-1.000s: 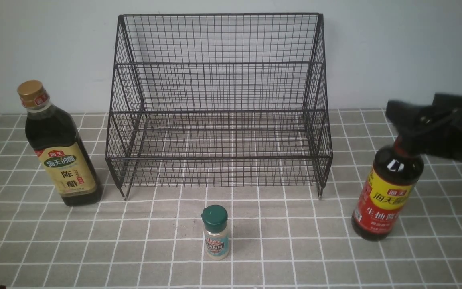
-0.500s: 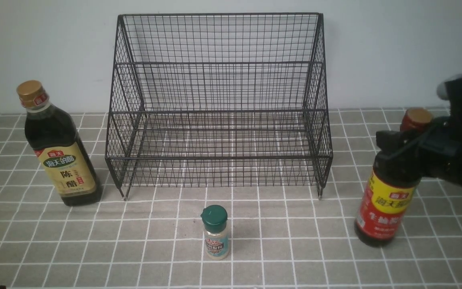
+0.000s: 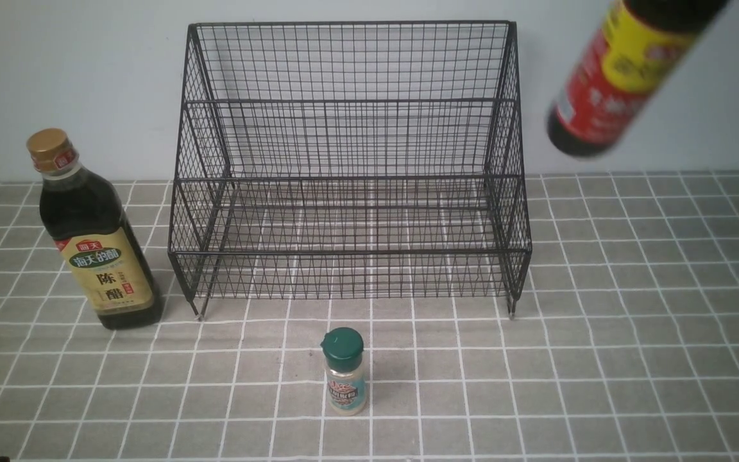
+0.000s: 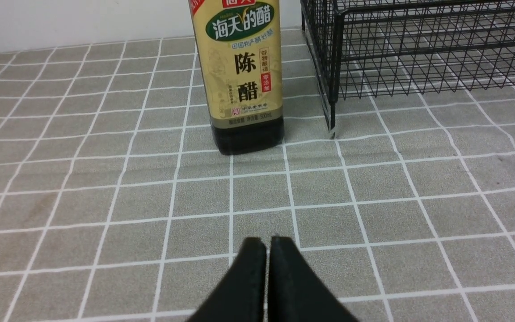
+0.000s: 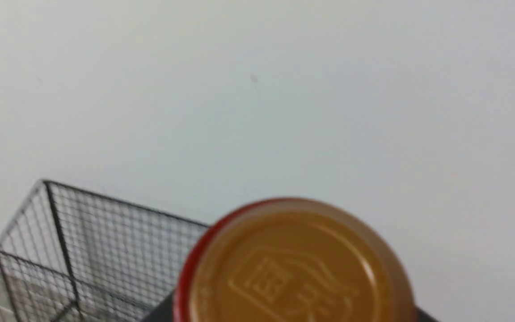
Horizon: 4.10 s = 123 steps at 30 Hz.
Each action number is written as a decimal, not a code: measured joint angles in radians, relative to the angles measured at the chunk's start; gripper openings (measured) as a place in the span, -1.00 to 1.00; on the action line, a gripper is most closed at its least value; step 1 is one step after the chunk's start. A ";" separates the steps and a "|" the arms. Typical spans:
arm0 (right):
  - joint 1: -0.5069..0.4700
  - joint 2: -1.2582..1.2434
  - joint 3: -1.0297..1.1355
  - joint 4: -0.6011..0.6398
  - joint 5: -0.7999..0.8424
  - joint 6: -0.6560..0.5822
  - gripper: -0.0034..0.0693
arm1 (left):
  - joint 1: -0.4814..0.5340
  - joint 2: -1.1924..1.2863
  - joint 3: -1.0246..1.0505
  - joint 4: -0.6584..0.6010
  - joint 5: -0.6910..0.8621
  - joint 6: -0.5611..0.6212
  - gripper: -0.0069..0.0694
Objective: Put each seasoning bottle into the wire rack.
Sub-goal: Use the right arm to put the condiment bottle back on the shelf, then use the left arm to grab the condiment bottle closest to it
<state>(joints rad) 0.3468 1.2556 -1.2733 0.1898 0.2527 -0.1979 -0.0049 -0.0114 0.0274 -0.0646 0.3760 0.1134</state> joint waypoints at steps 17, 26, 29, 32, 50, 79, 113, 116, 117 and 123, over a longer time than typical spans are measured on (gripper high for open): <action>0.060 0.435 -0.180 0.051 -0.186 0.005 -0.17 | 0.000 0.000 0.000 0.000 0.000 0.000 -0.84; 0.060 0.540 -0.181 0.068 -0.181 0.004 -0.17 | 0.000 0.000 0.000 0.000 0.000 0.000 -0.84; 0.060 0.570 -0.185 0.062 -0.177 0.004 -0.17 | 0.000 0.000 0.000 0.000 0.000 0.000 -0.84; 0.060 0.604 -0.188 0.058 -0.159 0.000 -0.17 | 0.000 0.000 0.000 0.000 0.000 0.000 -0.84; 0.060 0.461 -0.205 0.026 -0.010 0.000 0.32 | 0.000 0.000 0.000 0.000 0.000 0.000 -0.84; 0.060 -0.541 0.271 -0.072 0.519 0.133 -0.94 | 0.000 0.000 0.000 0.004 -0.006 0.003 -0.84; 0.060 -1.229 1.048 -0.072 -0.020 0.316 -0.94 | 0.000 0.447 -0.319 -0.170 -0.529 -0.047 -0.57; 0.060 -1.229 1.048 -0.072 -0.020 0.316 -0.94 | 0.000 0.603 -0.391 -0.161 -0.529 -0.047 -0.32; 0.060 -1.229 1.048 -0.072 -0.020 0.316 -0.94 | 0.000 0.656 -0.413 -0.159 -0.532 -0.047 -0.21; 0.060 -1.229 1.048 -0.072 -0.020 0.316 -0.94 | 0.000 0.920 -0.499 -0.159 -0.622 -0.046 0.46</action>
<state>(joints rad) 0.4066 0.0264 -0.2255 0.1175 0.2323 0.1184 -0.0049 0.9089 -0.4715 -0.2235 -0.2456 0.0673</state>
